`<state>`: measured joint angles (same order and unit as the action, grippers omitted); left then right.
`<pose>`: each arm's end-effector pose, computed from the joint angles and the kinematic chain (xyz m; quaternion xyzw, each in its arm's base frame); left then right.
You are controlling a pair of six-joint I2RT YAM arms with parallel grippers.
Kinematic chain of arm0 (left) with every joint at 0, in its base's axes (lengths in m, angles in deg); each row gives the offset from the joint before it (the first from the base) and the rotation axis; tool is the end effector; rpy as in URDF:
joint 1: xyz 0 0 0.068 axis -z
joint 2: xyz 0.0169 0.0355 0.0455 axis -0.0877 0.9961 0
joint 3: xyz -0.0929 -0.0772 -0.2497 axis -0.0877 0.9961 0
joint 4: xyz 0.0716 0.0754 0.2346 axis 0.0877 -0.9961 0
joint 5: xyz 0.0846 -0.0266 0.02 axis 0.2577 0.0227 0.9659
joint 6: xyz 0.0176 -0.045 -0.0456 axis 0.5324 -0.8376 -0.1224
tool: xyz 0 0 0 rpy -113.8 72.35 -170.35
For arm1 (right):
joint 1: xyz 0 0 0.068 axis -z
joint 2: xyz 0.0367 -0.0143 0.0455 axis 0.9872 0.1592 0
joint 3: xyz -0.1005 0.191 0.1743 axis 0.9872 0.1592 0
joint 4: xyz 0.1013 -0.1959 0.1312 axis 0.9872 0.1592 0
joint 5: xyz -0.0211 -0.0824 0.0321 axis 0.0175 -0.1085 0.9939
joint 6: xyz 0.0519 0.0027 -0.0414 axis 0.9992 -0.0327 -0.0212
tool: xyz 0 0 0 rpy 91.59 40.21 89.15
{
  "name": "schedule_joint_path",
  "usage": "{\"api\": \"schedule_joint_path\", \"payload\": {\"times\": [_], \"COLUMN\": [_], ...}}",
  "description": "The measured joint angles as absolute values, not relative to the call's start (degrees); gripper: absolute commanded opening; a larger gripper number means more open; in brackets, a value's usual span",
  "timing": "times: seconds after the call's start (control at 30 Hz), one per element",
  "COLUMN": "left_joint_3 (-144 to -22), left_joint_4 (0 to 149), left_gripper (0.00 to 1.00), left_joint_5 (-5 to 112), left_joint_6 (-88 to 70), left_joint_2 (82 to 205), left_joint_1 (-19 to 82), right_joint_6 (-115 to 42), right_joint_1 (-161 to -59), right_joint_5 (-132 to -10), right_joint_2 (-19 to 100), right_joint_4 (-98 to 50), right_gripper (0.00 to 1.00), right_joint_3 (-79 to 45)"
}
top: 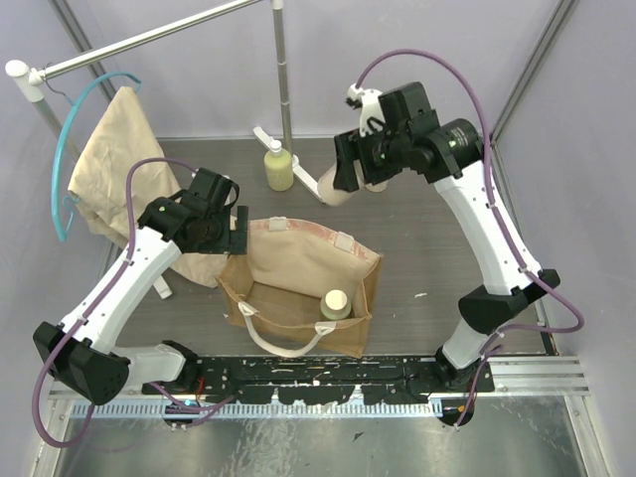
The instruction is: Place the personal care products into the canvas bag
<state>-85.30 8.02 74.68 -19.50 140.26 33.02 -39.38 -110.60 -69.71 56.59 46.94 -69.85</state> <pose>0.2108 -0.0986 0.3293 0.0193 0.9642 -0.0040 0.2645 0.2763 0.1677 0.4750 -0.2328 0.8735 0.1925 0.3818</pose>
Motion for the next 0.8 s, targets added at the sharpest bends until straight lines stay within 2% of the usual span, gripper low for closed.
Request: {"api": "schedule_joint_path", "payload": {"times": [0.17, 0.5, 0.8], "left_joint_3": [-85.3, -84.93, -84.89], "left_joint_4": [8.0, 8.04, 7.98], "left_gripper": [0.98, 0.98, 0.98], "left_joint_5": [74.68, 74.68, 74.73], "left_joint_6": [-19.24, -18.1, -16.97], "left_joint_2": [140.26, 140.24, 139.89], "left_joint_1": [33.02, 33.02, 33.02], "right_joint_6": [-38.31, -33.39, -28.14], "right_joint_1": [-116.61, -130.03, -132.26], "right_joint_5": [-65.06, -64.88, -69.21], "right_joint_2": [52.94, 49.46, 47.21], "right_joint_4": [47.75, 46.57, 41.96], "right_gripper": [0.01, 0.01, 0.01], "right_joint_3": [-61.55, -52.13, -36.34]}}
